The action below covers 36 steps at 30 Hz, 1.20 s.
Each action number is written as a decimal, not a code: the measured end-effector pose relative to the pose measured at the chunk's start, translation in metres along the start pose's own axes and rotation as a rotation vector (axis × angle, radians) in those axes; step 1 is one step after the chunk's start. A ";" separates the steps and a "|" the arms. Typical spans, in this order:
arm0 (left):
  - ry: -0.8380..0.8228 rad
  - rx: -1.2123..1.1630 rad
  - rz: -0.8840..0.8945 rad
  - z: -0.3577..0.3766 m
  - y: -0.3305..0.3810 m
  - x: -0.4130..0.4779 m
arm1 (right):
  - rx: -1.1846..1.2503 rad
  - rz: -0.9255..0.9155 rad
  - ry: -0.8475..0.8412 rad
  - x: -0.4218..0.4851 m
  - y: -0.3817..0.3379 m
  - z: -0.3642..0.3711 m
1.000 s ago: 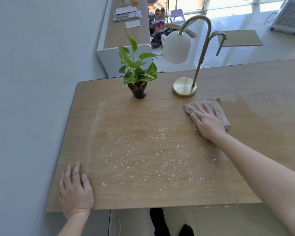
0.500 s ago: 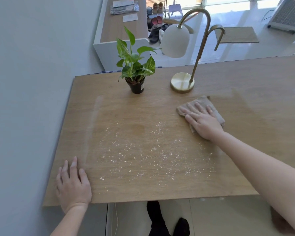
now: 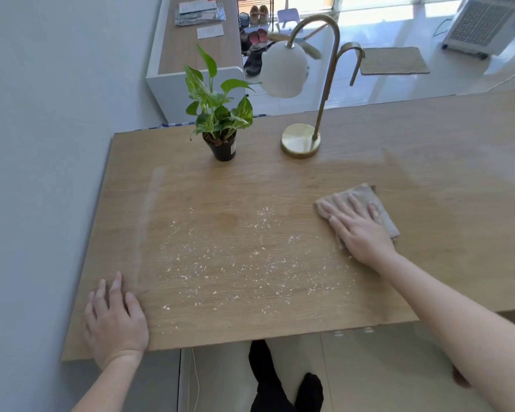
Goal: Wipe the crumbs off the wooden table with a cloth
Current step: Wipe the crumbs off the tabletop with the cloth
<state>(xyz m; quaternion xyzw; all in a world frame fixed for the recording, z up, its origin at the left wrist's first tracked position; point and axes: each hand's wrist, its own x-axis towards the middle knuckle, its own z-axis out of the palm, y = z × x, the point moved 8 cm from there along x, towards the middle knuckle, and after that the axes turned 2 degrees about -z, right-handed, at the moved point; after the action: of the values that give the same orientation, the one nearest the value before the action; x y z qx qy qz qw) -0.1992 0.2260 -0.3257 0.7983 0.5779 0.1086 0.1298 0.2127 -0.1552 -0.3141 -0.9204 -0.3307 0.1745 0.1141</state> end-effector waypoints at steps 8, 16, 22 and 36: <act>0.004 0.001 0.015 -0.001 0.003 -0.002 | 0.028 0.209 0.037 -0.047 0.076 -0.019; -0.004 -0.013 0.020 -0.003 0.002 -0.004 | -0.023 -0.016 -0.013 -0.077 -0.038 0.035; -0.007 -0.033 0.027 -0.003 0.002 -0.005 | -0.068 0.038 -0.042 -0.133 0.036 0.015; 0.009 -0.025 0.033 0.000 -0.002 -0.003 | -0.101 -0.014 -0.014 -0.163 -0.020 0.049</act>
<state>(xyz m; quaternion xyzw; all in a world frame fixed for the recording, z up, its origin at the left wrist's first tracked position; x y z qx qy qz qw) -0.2016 0.2238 -0.3259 0.8055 0.5640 0.1214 0.1357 0.0648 -0.2407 -0.3119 -0.9214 -0.3464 0.1631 0.0664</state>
